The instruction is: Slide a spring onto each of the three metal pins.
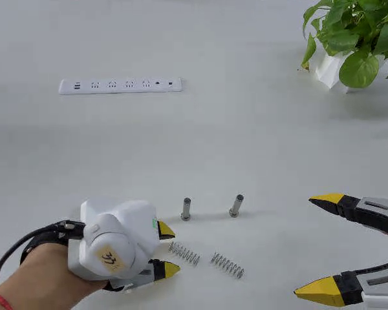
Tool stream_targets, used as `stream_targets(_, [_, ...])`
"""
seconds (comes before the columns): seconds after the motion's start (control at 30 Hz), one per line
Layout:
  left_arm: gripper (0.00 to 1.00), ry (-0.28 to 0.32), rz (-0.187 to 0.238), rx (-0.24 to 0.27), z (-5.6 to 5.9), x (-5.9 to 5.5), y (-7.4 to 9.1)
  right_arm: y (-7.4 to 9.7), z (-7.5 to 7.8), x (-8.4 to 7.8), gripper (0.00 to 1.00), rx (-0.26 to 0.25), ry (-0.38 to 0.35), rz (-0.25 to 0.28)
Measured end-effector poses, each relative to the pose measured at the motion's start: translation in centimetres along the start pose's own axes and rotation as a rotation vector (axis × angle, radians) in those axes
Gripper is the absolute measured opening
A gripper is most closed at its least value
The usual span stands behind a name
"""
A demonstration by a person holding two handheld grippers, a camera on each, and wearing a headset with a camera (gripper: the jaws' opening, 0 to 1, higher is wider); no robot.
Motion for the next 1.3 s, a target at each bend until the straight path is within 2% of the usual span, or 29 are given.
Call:
stream_targets(0.1, [0.22, -0.004, -0.024, -0.004, -0.1, 0.0, -0.4, 0.0, 0.0, -0.2, 0.93, -0.004, -0.004, 0.001])
stream_targets(0.17, [0.21, -0.011, -0.056, -0.002, -0.2, -0.1, -0.7, 0.0, -0.1, -0.3, 0.92, -0.006, -0.008, 0.002])
stream_targets(0.27, [0.19, -0.016, -0.069, -0.003, -0.3, 0.1, -1.0, 0.1, -0.1, -0.3, 0.92, -0.01, -0.009, 0.007])
stream_targets(0.47, [0.18, -0.024, -0.124, -0.009, -0.3, -0.3, -1.5, 0.3, 0.0, -0.5, 0.91, -0.019, -0.015, 0.011])
stream_targets(0.9, [0.08, 0.024, -0.144, -0.016, 0.1, -0.3, -1.5, 0.3, 0.1, -0.5, 0.9, -0.024, -0.021, 0.017])
stream_targets(1.3, [0.07, 0.052, -0.15, -0.022, 0.2, -0.4, -1.4, 0.2, -0.3, -0.5, 0.89, -0.024, -0.021, 0.013])
Point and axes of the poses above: the centre of the closed fingertips' face, and the gripper's own axes: y roughly backward along the fingers, z roughly to its right, x roughly out of its top, the point moved 7 cm from there along y, roughly backward along the fingers, and after that the axes turned 4 degrees about z, right-handed, at the moved point
